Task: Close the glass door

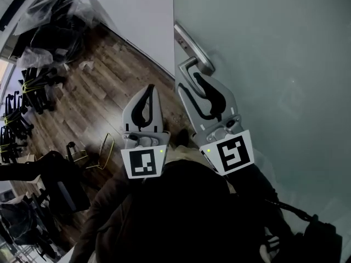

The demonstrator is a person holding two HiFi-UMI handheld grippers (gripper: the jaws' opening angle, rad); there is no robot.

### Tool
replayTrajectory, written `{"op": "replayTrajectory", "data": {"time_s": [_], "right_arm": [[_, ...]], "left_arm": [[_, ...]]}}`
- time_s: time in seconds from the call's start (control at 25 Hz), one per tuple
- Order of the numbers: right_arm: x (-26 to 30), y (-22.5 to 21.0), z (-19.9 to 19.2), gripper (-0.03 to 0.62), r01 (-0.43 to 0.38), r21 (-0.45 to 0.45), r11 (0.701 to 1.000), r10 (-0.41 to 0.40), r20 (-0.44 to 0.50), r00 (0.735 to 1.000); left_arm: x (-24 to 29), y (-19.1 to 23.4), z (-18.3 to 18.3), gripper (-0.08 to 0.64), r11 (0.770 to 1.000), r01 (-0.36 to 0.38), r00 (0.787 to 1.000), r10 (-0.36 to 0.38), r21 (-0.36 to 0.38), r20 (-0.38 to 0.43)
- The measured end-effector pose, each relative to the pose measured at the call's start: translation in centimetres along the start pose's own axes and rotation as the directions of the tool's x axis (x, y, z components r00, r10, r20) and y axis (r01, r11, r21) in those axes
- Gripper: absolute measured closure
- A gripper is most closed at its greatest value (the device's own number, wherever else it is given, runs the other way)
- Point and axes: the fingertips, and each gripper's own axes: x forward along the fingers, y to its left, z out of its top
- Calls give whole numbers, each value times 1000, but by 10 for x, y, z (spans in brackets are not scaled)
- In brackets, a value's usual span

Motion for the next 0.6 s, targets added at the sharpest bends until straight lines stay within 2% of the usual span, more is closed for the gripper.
{"op": "replayTrajectory", "data": {"time_s": [0.12, 0.2, 0.24, 0.4, 0.6], "right_arm": [[0, 8, -1, 480, 47, -130, 990, -48, -9, 999], [0, 7, -12, 480, 66, -207, 976, -80, -59, 995], [2, 1, -21, 480, 69, -203, 977, -89, -94, 992], [15, -25, -55, 480, 88, -94, 992, -105, -187, 977], [23, -36, -79, 483, 137, -82, 987, -154, -254, 955]], "left_arm": [[10, -2, -7, 564, 999, 49, 999, -50, -10, -16], [19, -2, -6, 563, 997, 73, 997, -73, -21, -11], [24, -1, -6, 563, 996, 83, 997, -83, -21, -8], [46, -4, -15, 563, 993, 113, 993, -114, -25, -26], [52, -5, -17, 563, 992, 124, 991, -125, -27, -44]]}}
